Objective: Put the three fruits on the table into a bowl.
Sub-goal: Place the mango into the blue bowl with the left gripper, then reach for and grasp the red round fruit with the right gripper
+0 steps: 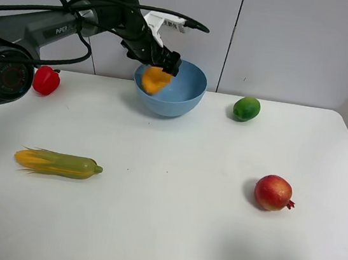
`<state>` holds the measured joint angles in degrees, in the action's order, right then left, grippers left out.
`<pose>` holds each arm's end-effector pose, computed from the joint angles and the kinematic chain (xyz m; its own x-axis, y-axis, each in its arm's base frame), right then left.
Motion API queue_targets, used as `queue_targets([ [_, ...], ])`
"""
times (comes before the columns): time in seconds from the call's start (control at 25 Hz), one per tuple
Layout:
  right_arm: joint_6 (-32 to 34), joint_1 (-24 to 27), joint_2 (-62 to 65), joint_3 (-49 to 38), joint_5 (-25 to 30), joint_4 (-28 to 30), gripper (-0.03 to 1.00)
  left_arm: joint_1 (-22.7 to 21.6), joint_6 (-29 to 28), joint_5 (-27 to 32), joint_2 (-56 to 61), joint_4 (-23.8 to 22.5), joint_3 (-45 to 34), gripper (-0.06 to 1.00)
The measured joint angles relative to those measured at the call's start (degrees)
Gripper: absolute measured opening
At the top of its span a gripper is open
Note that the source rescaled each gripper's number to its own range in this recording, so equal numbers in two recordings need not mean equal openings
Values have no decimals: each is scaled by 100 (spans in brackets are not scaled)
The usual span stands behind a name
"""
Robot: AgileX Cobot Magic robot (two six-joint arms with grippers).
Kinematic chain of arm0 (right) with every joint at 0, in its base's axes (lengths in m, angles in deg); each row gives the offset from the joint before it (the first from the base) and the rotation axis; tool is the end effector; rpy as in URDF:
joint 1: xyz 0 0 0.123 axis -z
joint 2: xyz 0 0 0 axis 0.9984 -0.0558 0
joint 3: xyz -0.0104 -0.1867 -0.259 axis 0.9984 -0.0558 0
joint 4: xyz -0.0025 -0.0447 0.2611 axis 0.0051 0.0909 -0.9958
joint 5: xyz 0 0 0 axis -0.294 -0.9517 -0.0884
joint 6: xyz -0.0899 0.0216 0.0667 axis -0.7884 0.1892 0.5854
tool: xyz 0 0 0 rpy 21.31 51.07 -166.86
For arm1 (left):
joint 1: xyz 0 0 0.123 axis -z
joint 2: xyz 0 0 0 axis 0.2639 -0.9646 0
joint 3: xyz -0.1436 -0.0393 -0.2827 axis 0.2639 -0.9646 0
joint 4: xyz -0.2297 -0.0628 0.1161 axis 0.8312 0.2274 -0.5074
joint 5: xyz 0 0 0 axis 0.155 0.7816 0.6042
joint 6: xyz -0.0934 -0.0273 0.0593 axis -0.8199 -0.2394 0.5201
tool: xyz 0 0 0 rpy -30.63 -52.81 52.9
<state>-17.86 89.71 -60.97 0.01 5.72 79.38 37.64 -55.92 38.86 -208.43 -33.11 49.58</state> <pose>-0.0092 -0.0053 0.2755 -0.4425 0.0776 -0.8934 0.1200 0.9924 0.0268 0.5530 -0.2429 0.1933 -0.6845 0.3085 -0.6605 0.4720 0.8780 -0.0791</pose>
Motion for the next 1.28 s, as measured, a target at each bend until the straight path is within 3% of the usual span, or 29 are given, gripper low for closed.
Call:
queue_targets([
  [0.04, 0, 0, 0, 0, 0, 0, 100, 24, 17, 24, 0, 46, 0, 88],
  [0.12, 0, 0, 0, 0, 0, 0, 100, 70, 17, 38, 7, 89, 0, 95],
  [0.28, 0, 0, 0, 0, 0, 0, 100, 146, -88, 353, 197, 77, 0, 98],
  [0.56, 0, 0, 0, 0, 0, 0, 100, -2, 66, 1310, 1132, -493, 0, 98],
  [0.96, 0, 0, 0, 0, 0, 0, 100, -1544, 585, 2221, 2294, -1061, -268, 98],
  [1.12, 0, 0, 0, 0, 0, 0, 100, -2261, 746, 1953, 3265, -1074, -1438, 98],
  [1.28, 0, 0, 0, 0, 0, 0, 100, -2825, 768, 1432, 4615, -1047, -3092, 98],
])
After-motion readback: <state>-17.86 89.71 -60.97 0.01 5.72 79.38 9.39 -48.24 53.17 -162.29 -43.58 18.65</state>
